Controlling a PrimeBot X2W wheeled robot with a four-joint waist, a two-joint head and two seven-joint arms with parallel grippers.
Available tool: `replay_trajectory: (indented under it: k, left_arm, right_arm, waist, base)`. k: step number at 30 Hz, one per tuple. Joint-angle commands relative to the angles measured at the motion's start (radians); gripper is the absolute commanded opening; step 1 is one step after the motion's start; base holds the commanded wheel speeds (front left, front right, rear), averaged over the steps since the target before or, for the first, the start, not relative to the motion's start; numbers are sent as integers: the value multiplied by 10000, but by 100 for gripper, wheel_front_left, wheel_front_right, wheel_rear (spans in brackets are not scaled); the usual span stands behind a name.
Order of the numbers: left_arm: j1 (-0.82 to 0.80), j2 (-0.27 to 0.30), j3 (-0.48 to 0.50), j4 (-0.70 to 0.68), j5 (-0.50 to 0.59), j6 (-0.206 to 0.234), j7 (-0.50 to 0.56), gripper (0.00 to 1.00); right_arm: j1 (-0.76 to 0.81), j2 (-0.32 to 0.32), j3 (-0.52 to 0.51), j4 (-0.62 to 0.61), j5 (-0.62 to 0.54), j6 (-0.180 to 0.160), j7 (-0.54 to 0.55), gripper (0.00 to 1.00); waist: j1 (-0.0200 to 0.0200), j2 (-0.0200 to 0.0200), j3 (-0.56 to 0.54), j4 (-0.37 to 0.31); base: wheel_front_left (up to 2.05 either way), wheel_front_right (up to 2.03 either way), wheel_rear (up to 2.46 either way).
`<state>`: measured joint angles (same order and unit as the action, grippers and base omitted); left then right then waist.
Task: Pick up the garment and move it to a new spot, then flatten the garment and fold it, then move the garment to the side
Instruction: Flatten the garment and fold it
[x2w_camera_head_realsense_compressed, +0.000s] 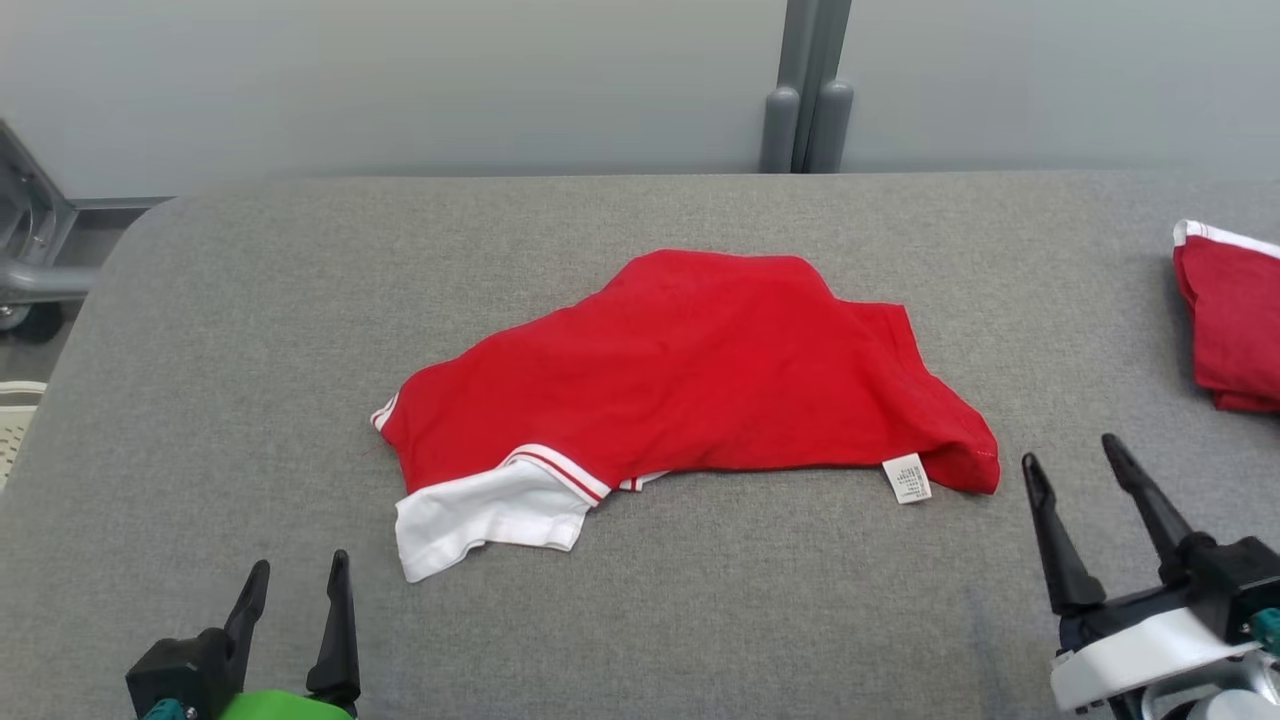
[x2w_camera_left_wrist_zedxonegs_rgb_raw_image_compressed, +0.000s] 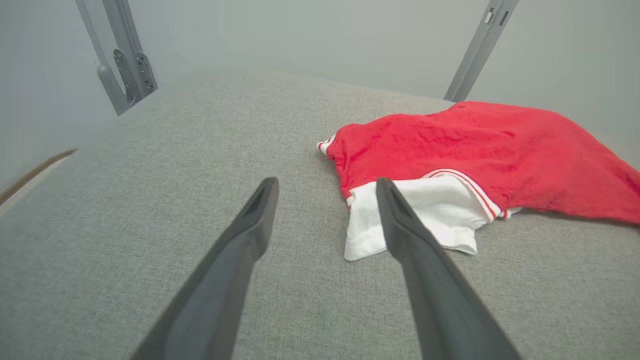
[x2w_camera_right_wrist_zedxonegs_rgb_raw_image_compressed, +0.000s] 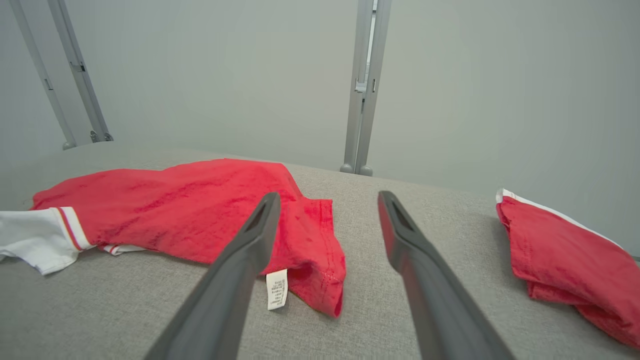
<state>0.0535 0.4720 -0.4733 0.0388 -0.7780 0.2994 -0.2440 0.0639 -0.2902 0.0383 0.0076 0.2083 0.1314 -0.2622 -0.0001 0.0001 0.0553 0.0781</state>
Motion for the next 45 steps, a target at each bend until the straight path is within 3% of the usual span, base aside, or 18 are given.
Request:
replay_trajectory:
  k: [1, 4, 11, 16, 17, 26, 35, 45]
  left_arm:
    - [27, 73, 73, 95, 593, -41, -156, 100]
    - [0, -145, 459, 20, 1357, -130, -211, 100]
    - [314, -1178, 1674, 49, 2693, -853, -203, 100]
    - [657, -2012, 2646, 285, 3691, -1577, -205, 100]
    - [721, -2274, 2982, 409, 3989, -1910, -206, 100]
    - [1015, -3170, 3985, 1077, 5014, -3308, -205, 100]
    - [1031, -3651, 4633, 1292, 5588, -3879, -206, 100]
    - [945, -3892, 4585, 1581, 5955, -4206, -208, 100]
  right_arm:
    - [191, 238, 64, 125, -177, -14, -9, 100]
    - [243, 605, 135, 347, -382, -14, -34, 100]
    - [357, 1297, -138, 845, -860, -14, -46, 100]
    - [533, 1761, -520, 1049, -1123, -14, -49, 100]
    - [630, 1907, -687, 1075, -1182, -14, -50, 100]
    - [500, 2099, -739, 1449, -1373, -14, -51, 100]
    - [361, 2012, -717, 1610, -1428, -14, -52, 100]
    - [316, 1933, -647, 1791, -1316, -14, -52, 100]
  waist:
    - [1, -1, -231, 148]
    - [1, -1, -163, 89]
    - [1, -1, -155, -50]
    - [1, -1, -316, -232]
    - [1, -1, -379, -237]
    - [1, -1, -641, -557]
    - [1, -1, -799, -653]
    - [1, -1, -890, -589]
  base:
    - [0, 0, 0]
    - [0, 0, 0]
    - [0, 0, 0]
    - [0, 0, 0]
    - [0, 0, 0]
    - [0, 0, 0]
    - [0, 0, 0]
    - [0, 0, 0]
